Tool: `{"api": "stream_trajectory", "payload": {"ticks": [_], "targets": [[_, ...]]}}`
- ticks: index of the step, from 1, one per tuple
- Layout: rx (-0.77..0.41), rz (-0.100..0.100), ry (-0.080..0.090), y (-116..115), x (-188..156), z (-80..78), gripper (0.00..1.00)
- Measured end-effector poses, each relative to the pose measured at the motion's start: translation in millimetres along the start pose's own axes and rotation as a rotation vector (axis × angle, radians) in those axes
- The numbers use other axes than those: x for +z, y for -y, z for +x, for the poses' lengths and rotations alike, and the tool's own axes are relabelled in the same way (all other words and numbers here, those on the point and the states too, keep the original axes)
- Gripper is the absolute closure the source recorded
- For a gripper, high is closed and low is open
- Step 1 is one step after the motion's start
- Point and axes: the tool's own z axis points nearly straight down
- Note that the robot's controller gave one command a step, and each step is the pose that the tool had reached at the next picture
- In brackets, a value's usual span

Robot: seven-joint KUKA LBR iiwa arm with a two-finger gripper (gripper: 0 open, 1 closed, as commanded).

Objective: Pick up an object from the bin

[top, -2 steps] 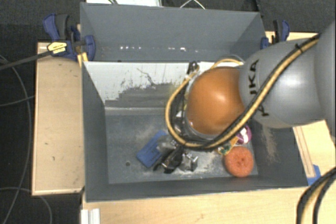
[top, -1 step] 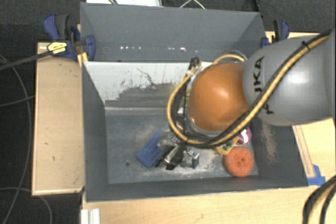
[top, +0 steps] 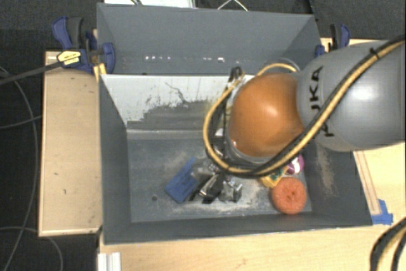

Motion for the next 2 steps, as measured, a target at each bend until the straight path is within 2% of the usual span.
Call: {"api": "stream_trajectory", "payload": {"ticks": [2], "targets": [[0.007, -0.002, -0.002, -0.4, -13.3, 0.5, 1.0]]}}
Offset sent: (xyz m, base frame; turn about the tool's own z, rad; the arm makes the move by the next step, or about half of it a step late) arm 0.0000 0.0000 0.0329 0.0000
